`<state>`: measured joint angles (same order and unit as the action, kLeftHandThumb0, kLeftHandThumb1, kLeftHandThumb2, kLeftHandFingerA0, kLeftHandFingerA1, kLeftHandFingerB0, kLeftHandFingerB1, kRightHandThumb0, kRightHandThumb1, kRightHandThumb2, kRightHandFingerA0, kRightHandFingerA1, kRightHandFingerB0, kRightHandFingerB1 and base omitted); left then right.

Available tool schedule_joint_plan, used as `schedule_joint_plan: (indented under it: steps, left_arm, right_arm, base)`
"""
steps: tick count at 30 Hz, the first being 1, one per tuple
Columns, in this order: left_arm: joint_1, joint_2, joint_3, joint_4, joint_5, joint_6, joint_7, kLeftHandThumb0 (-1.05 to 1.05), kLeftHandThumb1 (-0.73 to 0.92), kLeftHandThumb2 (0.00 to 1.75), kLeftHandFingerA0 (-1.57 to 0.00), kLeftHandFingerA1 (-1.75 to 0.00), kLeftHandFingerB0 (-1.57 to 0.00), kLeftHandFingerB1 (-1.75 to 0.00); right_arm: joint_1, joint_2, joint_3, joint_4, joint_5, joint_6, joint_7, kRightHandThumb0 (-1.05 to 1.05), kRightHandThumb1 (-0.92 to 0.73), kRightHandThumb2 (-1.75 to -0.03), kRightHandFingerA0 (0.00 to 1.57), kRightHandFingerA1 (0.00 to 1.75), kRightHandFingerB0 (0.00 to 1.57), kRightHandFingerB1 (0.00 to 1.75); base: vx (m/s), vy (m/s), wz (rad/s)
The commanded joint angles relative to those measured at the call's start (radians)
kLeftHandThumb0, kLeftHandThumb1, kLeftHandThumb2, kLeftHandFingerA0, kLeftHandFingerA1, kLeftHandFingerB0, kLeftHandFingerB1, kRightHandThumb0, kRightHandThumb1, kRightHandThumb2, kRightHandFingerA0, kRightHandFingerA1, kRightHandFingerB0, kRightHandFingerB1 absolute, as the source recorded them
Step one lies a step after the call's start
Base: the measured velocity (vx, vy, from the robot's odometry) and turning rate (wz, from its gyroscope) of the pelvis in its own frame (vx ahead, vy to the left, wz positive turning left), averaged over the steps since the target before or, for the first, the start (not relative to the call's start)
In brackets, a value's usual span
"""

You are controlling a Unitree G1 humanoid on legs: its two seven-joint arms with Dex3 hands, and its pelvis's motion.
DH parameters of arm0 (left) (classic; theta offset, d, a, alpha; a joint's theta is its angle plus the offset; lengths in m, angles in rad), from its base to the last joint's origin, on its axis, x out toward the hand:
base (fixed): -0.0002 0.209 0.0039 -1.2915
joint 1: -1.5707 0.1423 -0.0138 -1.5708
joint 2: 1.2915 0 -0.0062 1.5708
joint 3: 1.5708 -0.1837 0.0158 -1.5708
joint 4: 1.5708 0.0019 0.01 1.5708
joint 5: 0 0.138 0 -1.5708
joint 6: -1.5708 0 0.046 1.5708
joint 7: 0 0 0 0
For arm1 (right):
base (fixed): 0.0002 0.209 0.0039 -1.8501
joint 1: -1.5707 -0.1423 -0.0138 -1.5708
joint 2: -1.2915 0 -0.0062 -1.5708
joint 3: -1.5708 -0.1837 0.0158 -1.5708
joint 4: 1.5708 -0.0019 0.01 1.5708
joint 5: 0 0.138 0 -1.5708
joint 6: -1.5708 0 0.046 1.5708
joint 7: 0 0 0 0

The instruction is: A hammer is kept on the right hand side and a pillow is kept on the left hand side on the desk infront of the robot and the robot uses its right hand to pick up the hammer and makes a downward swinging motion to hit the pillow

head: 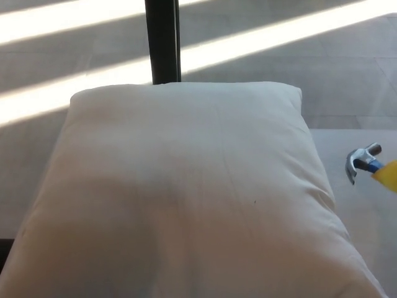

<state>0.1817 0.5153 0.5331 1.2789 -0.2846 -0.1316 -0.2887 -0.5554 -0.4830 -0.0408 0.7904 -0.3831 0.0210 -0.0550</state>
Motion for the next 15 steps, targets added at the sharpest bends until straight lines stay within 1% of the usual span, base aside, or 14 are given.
schedule_joint_plan:
  steps: [1, 2, 3, 4, 5, 6, 7, 8, 9, 10, 11, 12, 13, 15]
  left_arm:
    - [0.014, 0.015, 0.002, -0.006, -0.002, -0.022, -0.006, -0.64, 0.76, 0.63, -0.63, -0.55, -0.51, -0.47]
    - [0.019, 0.014, 0.005, -0.003, -0.005, -0.021, -0.013, -0.64, 0.77, 0.63, -0.61, -0.54, -0.49, -0.47]
    - [0.021, 0.013, 0.006, -0.001, -0.007, -0.02, -0.015, -0.64, 0.77, 0.63, -0.61, -0.54, -0.49, -0.47]
    - [0.017, 0.011, 0.006, 0.005, -0.005, -0.017, -0.008, -0.64, 0.76, 0.62, -0.63, -0.56, -0.46, -0.46]
    - [0.015, 0.011, 0.006, 0.007, -0.005, -0.016, -0.005, -0.64, 0.76, 0.62, -0.63, -0.56, -0.46, -0.46]
    - [0.017, 0.009, 0.002, 0.014, 0.002, -0.02, 0.001, -0.65, 0.75, 0.62, -0.63, -0.53, -0.5, -0.46]
    - [0.019, 0.008, 0.005, 0.01, -0.003, -0.016, -0.003, -0.65, 0.75, 0.62, -0.63, -0.51, -0.48, -0.44]
    - [0.024, 0.007, 0.006, 0.011, -0.004, -0.017, -0.003, -0.65, 0.75, 0.62, -0.63, -0.51, -0.48, -0.44]
    - [0.025, 0.006, 0.007, 0.011, -0.005, -0.021, -0.004, -0.65, 0.75, 0.63, -0.62, -0.52, -0.46, -0.44]
    - [0.026, 0.006, 0.003, 0.009, -0.001, -0.019, -0.001, -0.64, 0.76, 0.63, -0.64, -0.53, -0.5, -0.45]
    - [0.026, 0.006, 0.001, 0.007, 0.001, -0.018, 0.001, -0.64, 0.76, 0.63, -0.64, -0.53, -0.5, -0.45]
    - [0.028, 0.005, 0.002, 0.008, 0.0, -0.026, -0.001, -0.64, 0.76, 0.63, -0.64, -0.54, -0.51, -0.47]
    - [0.028, 0.006, 0.002, 0.013, 0.002, -0.026, -0.003, -0.66, 0.75, 0.62, -0.64, -0.54, -0.52, -0.47]
    - [0.032, 0.005, -0.001, 0.014, 0.006, -0.034, -0.007, -0.67, 0.75, 0.62, -0.65, -0.55, -0.47, -0.46]
  right_arm:
    - [-0.017, 0.043, -0.107, -0.071, 0.174, 0.047, 0.074, -0.15, -0.6, -0.98, 0.91, 1.75, 0.72, 1.51]
    - [-0.028, 0.066, -0.119, -0.078, 0.188, 0.08, 0.067, -0.16, -0.57, -1.03, 0.93, 1.75, 0.73, 1.61]
    - [-0.032, 0.076, -0.126, -0.082, 0.192, 0.095, 0.065, -0.16, -0.57, -1.03, 0.93, 1.75, 0.73, 1.61]
    - [-0.029, 0.084, -0.134, -0.096, 0.198, 0.101, 0.075, -0.16, -0.54, -1.11, 0.94, 1.75, 0.74, 1.66]
    - [-0.028, 0.087, -0.138, -0.104, 0.201, 0.104, 0.079, -0.16, -0.54, -1.11, 0.94, 1.75, 0.74, 1.66]
    - [-0.023, 0.105, -0.154, -0.122, 0.217, 0.115, 0.076, -0.15, -0.54, -1.14, 0.94, 1.75, 0.75, 1.65]
    - [-0.025, 0.178, -0.24, -0.197, 0.342, 0.187, 0.097, -0.17, -0.5, -1.3, 0.97, 1.75, 0.83, 1.64]
    - [-0.02, 0.181, -0.243, -0.204, 0.338, 0.191, 0.1, -0.17, -0.5, -1.3, 0.97, 1.75, 0.83, 1.64]
    - [-0.021, 0.204, -0.278, -0.227, 0.388, 0.214, 0.123, -0.15, -0.51, -1.31, 0.98, 1.75, 0.74, 1.74]
    - [-0.042, 0.24, -0.331, -0.259, 0.449, 0.293, 0.107, -0.21, -0.57, -1.21, 0.96, 1.75, 0.75, 1.67]
    - [-0.051, 0.256, -0.354, -0.274, 0.471, 0.328, 0.101, -0.21, -0.57, -1.21, 0.96, 1.75, 0.75, 1.67]
    - [-0.062, 0.274, -0.379, -0.292, 0.503, 0.372, 0.102, -0.22, -0.6, -1.21, 0.99, 1.75, 0.66, 1.75]
    - [-0.083, 0.298, -0.426, -0.298, 0.559, 0.419, 0.095, -0.23, -0.64, -1.23, 0.99, 1.75, 0.65, 1.75]
    - [-0.111, 0.338, -0.485, -0.325, 0.615, 0.499, 0.063, -0.26, -0.67, -1.16, 0.98, 1.75, 0.66, 1.75]
  base:
    - [0.0, 0.0, 0.0]
    - [0.0, 0.0, 0.0]
    - [0.0, 0.0, 0.0]
    - [0.0, 0.0, 0.0]
    - [0.0, 0.0, 0.0]
    - [0.0, 0.0, 0.0]
    - [0.0, 0.0, 0.0]
    - [0.0, 0.0, 0.0]
    - [0.0, 0.0, 0.0]
    - [0.0, 0.0, 0.0]
    - [0.0, 0.0, 0.0]
    - [0.0, 0.0, 0.0]
    - [0.0, 0.0, 0.0]
    - [0.0, 0.0, 0.0]
